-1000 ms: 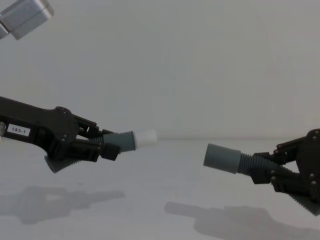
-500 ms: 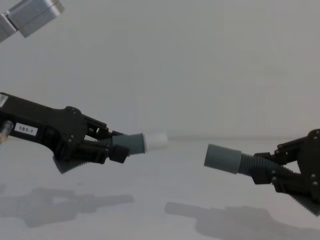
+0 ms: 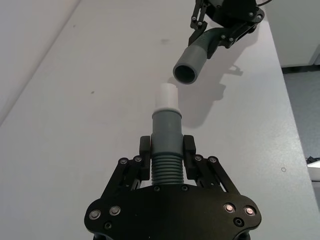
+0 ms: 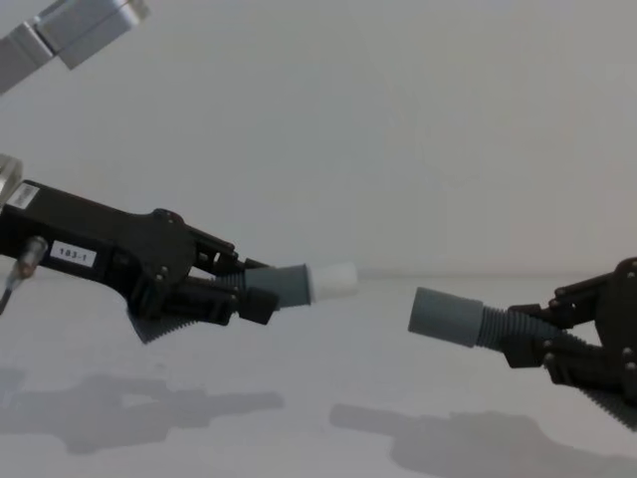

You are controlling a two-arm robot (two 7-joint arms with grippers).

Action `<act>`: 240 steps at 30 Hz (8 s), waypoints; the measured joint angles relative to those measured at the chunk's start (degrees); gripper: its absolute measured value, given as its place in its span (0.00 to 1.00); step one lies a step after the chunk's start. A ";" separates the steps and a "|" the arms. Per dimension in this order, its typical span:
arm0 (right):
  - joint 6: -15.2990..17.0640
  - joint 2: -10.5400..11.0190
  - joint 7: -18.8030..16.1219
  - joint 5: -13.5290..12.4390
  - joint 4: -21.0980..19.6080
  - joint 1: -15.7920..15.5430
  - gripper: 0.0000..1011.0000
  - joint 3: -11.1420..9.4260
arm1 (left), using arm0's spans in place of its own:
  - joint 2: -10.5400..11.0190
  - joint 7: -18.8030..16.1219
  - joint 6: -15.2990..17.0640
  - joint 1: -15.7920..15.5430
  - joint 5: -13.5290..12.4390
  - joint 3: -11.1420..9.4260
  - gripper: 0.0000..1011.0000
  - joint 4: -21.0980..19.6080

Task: Use both hands to pick up one end of the pipe from the table, align the ends, and insert them.

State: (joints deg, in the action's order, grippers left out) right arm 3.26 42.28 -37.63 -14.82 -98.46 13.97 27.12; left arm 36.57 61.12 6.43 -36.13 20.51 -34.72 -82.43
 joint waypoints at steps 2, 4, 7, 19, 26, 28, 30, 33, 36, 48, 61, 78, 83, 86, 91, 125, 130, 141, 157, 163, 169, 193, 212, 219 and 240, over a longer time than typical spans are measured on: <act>0.00 0.06 0.01 -0.03 -0.02 0.01 0.22 0.03 | -0.08 0.15 -0.06 -0.16 0.02 -0.18 0.34 0.08; 0.00 0.10 0.03 -0.07 -0.04 0.02 0.22 0.07 | -0.21 0.42 -0.16 -0.43 0.07 -0.44 0.34 0.19; 0.00 0.20 0.06 -0.15 -0.08 0.02 0.22 0.11 | -0.36 0.75 -0.22 -0.77 0.12 -0.81 0.34 0.37; 0.00 0.33 0.13 -0.25 -0.15 0.02 0.22 0.18 | -0.76 1.80 -0.36 -2.05 0.17 -2.28 0.34 1.11; 0.02 0.37 0.16 -0.29 -0.18 0.02 0.22 0.23 | -1.02 2.26 -0.42 -2.79 0.07 -3.04 0.34 1.69; 0.02 0.38 0.16 -0.30 -0.18 0.02 0.22 0.23 | -1.16 2.41 -0.46 -3.06 0.03 -3.30 0.34 1.95; 0.03 0.39 0.16 -0.30 -0.18 0.02 0.22 0.23 | -1.27 2.52 -0.51 -3.23 0.01 -3.48 0.34 2.12; 0.04 0.40 0.16 -0.31 -0.19 0.02 0.22 0.23 | -1.58 2.78 -0.67 -3.71 -0.03 -3.92 0.34 2.65; 0.04 0.41 0.16 -0.32 -0.18 0.02 0.22 0.23 | -1.78 2.93 -0.79 -3.98 -0.03 -4.16 0.34 2.97; 0.03 0.70 -0.16 -0.73 -0.20 0.12 0.22 0.36 | -2.78 3.76 -1.52 -5.27 0.16 -5.27 0.34 4.74; -0.60 1.03 -0.41 -0.95 -0.50 0.07 0.22 0.40 | -3.38 4.23 -2.08 -6.14 0.58 -6.25 0.34 6.00; -1.19 1.29 -0.62 -1.00 -0.91 -0.02 0.22 0.27 | -3.35 4.38 -2.53 -6.86 0.80 -7.36 0.34 6.60; -1.28 1.31 -0.66 -0.99 -1.01 0.00 0.22 0.28 | -3.22 4.28 -2.58 -6.98 0.80 -7.60 0.34 6.56; -1.32 1.31 -0.70 -0.92 -1.07 0.05 0.22 0.35 | -3.14 4.14 -2.60 -7.03 0.83 -7.74 0.34 6.46; -1.40 1.29 -0.77 -0.72 -1.13 0.17 0.22 0.54 | -2.96 3.80 -2.65 -7.09 0.92 -7.93 0.34 6.28; 0.71 0.26 -1.03 0.31 0.56 2.29 0.22 1.78 | -1.30 2.84 -2.36 -7.44 2.01 -9.07 0.34 5.22; 0.93 0.24 -1.04 -0.10 0.60 2.62 0.22 1.87 | -1.45 2.94 -2.35 -7.76 2.11 -9.37 0.34 5.44; 0.75 0.60 -1.48 -0.72 0.19 3.06 0.22 2.17 | -2.35 3.18 -2.77 -8.74 2.15 -10.20 0.34 6.63; -0.45 1.26 -2.41 -1.22 0.03 3.37 0.22 2.58 | -3.21 3.87 -3.14 -10.26 2.15 -11.53 0.34 8.11; -0.77 1.36 -2.69 -1.29 0.03 3.54 0.22 2.80 | -3.25 4.42 -3.24 -10.69 2.37 -11.86 0.34 8.43; -0.91 1.35 -2.95 -1.30 0.13 3.74 0.22 3.08 | -3.10 5.05 -3.29 -11.07 2.77 -12.18 0.34 8.60; -1.56 1.30 -3.36 -0.84 0.35 4.33 0.22 3.68 | -1.81 6.39 -2.98 -11.95 3.79 -13.49 0.34 8.18; -2.81 1.90 -3.94 -0.29 0.23 4.27 0.22 3.68 | -1.38 5.88 -2.41 -12.37 3.78 -14.15 0.34 7.68; -3.00 2.00 -4.01 -0.21 0.18 4.23 0.22 3.68 | -1.35 5.77 -2.34 -12.40 3.76 -14.22 0.34 7.63; -3.14 2.10 -4.12 -0.16 0.16 4.21 0.22 3.68 | -1.28 5.65 -2.27 -12.48 3.75 -14.32 0.34 7.55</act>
State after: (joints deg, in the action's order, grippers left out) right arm 0.12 44.38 -41.76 -14.99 -98.30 18.18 30.80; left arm 35.29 66.77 4.16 -48.61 24.26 -49.04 -74.88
